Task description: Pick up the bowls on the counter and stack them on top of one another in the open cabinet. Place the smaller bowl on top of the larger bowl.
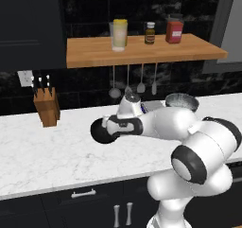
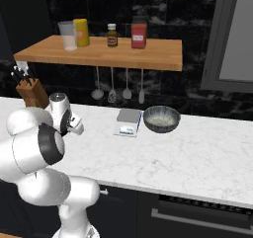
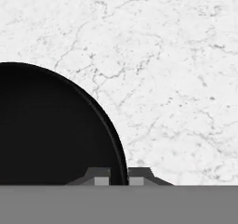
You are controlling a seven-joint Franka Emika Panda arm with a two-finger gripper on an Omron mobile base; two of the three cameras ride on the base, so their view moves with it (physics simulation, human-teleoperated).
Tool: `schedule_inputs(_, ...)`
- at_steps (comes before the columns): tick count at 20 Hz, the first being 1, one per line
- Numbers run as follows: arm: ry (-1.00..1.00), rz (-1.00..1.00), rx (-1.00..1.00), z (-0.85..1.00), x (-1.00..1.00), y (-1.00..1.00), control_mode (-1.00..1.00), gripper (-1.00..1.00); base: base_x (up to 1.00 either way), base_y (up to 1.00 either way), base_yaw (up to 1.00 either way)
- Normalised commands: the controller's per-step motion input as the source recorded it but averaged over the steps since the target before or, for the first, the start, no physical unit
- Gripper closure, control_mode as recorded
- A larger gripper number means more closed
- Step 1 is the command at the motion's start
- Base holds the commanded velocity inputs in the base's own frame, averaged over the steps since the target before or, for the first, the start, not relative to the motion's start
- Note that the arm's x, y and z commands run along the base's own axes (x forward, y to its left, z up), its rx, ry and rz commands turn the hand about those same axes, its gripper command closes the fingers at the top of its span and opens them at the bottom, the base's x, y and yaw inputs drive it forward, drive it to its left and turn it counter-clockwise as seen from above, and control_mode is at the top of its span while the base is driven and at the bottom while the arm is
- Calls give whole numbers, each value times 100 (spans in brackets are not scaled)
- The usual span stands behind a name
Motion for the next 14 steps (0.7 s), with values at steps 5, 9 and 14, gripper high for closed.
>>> schedule_inputs(5, -21, -12, 10, 79, -54, -86, -100, 100, 0, 0, 0)
schedule_inputs(9, -14, -14, 13, 95, -71, -98, -100, 100, 0, 0, 0)
schedule_inputs(14, -5, -19, 16, 100, -72, -100, -100, 100, 0, 0, 0)
